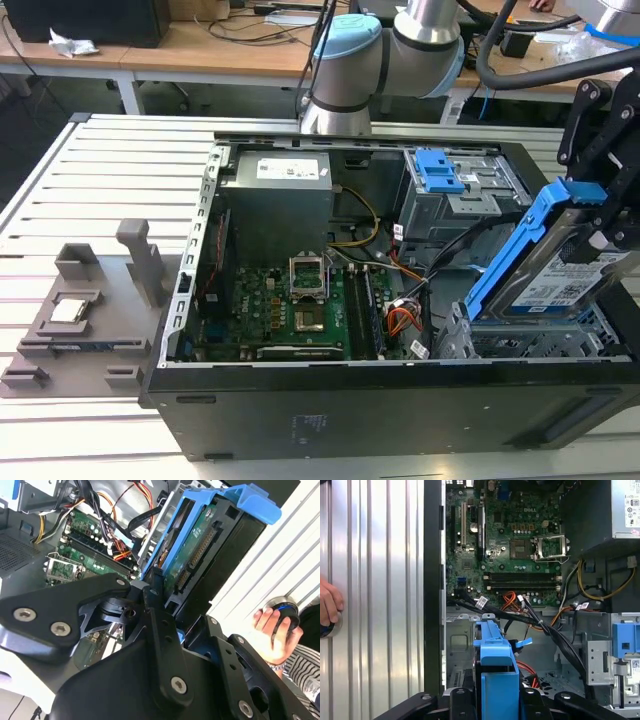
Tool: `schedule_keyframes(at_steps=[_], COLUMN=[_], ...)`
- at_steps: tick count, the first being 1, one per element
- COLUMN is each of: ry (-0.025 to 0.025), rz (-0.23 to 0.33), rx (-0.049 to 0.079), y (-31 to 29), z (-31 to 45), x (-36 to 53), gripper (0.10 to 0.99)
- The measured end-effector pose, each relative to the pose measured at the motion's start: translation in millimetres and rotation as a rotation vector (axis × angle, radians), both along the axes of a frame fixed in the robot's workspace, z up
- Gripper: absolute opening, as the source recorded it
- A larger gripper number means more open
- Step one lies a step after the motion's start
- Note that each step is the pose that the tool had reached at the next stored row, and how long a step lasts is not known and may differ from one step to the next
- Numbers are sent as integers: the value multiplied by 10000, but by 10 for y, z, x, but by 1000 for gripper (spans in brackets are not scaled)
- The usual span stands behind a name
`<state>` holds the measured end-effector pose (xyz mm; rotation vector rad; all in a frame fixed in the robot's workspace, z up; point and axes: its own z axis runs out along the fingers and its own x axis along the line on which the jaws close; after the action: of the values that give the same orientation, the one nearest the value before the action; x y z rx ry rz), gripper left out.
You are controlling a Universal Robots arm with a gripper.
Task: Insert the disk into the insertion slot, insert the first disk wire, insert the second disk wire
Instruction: 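Insert the disk into the insertion slot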
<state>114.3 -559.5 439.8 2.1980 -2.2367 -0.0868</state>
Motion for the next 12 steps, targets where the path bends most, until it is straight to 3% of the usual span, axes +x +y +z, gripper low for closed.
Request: schedule_keyframes(at_steps=[12], ry=[8], rz=[0], rx=[1], y=[17], z=[-148], x=[3], gripper=[361])
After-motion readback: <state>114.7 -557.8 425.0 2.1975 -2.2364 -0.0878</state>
